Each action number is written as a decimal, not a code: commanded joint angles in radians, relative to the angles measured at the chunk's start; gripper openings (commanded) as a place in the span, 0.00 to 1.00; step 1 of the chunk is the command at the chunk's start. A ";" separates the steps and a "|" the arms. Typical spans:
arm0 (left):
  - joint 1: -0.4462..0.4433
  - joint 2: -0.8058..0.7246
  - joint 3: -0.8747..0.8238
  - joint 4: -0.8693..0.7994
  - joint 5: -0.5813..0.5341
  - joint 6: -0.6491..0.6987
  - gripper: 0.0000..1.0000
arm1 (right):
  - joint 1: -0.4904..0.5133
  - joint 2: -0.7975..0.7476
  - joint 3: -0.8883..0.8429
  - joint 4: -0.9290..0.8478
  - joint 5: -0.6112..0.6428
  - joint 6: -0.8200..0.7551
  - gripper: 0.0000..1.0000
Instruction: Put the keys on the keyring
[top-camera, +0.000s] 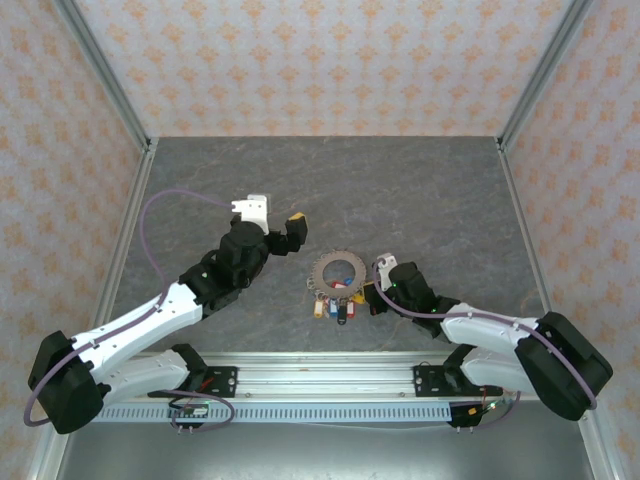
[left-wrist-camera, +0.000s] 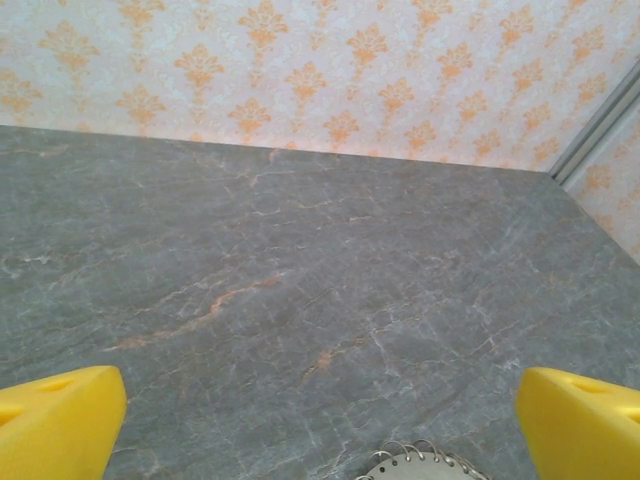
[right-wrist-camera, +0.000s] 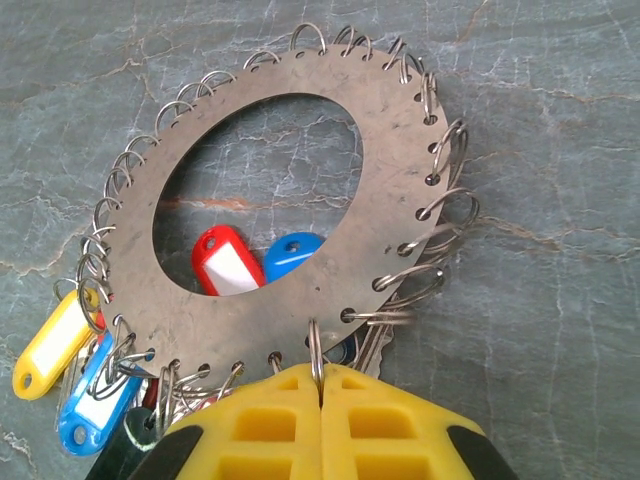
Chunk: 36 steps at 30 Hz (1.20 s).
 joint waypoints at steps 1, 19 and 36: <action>0.008 0.007 0.023 -0.048 -0.073 -0.013 1.00 | 0.006 -0.004 -0.005 0.009 0.023 0.016 0.06; 0.009 -0.033 -0.008 0.021 -0.131 0.039 1.00 | 0.014 0.006 -0.004 -0.002 0.045 0.063 0.07; 0.014 -0.035 -0.029 -0.004 -0.139 0.019 1.00 | 0.017 -0.090 -0.004 -0.074 0.105 0.223 0.38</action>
